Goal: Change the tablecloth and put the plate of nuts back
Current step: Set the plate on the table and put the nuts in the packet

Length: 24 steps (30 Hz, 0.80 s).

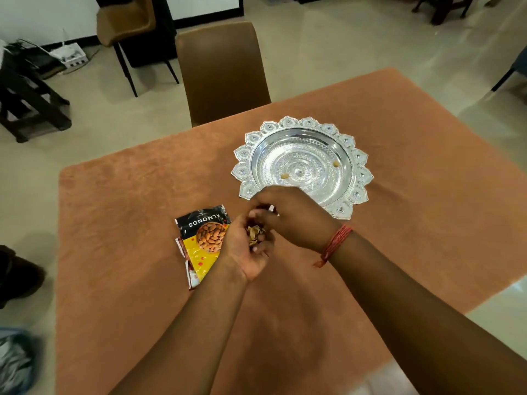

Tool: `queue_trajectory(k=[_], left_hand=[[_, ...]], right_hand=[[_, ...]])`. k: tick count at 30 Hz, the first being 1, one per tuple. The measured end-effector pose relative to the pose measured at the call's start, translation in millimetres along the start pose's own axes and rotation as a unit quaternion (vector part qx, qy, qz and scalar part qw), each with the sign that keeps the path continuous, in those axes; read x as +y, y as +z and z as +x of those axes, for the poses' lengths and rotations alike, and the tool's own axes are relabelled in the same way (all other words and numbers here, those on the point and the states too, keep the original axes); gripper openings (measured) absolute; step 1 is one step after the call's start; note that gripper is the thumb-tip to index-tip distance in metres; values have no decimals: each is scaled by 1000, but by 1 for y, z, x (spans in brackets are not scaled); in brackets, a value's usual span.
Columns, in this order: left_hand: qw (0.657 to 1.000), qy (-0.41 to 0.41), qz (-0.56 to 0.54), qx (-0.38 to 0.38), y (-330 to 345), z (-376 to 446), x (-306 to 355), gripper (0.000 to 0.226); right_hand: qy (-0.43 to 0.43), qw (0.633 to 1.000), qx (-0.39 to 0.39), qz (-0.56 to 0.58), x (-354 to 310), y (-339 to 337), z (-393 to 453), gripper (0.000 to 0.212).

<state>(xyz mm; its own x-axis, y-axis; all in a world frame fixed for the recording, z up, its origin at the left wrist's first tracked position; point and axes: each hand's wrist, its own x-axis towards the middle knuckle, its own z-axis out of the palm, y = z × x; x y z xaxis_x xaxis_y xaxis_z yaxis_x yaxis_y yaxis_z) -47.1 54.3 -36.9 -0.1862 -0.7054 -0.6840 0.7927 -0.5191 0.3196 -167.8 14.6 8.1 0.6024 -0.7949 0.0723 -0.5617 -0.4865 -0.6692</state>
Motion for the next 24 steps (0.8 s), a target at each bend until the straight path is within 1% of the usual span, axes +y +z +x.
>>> queue_trajectory(k=[2, 3, 4, 6, 8, 11, 14, 16, 19, 21, 24], left_hand=[[1000, -25, -9, 3, -6, -1, 2, 23], [999, -33, -13, 10, -9, -1, 4, 28], [999, -38, -16, 16, -11, -1, 6, 30], [999, -37, -20, 26, -14, -3, 7, 31], [999, -33, -27, 30, -14, -3, 9, 31], [999, -31, -30, 24, -17, -3, 14, 30], [999, -32, -28, 21, -17, -2, 17, 30], [999, -34, -28, 20, -17, -2, 18, 31], [999, -39, -20, 20, -16, -1, 16, 30], [999, -41, -14, 19, -15, 0, 14, 30], [999, -45, -9, 17, -14, 1, 11, 29]], right_hand=[[70, 995, 62, -23, 18, -5, 16, 18], [114, 989, 72, -59, 31, -9, 25, 23], [151, 981, 57, -104, 44, -13, 33, 29], [187, 968, -12, -165, 61, -14, 44, 37], [180, 963, -53, -195, 64, -8, 46, 38], [140, 963, -42, -225, 57, 6, 35, 34], [131, 963, -37, -231, 50, 14, 23, 30], [147, 966, -36, -208, 45, 15, 20, 30], [179, 973, -19, -144, 39, 14, 16, 19], [182, 975, -15, -125, 36, 11, 12, 15], [178, 979, 11, -97, 32, 7, 9, 27]])
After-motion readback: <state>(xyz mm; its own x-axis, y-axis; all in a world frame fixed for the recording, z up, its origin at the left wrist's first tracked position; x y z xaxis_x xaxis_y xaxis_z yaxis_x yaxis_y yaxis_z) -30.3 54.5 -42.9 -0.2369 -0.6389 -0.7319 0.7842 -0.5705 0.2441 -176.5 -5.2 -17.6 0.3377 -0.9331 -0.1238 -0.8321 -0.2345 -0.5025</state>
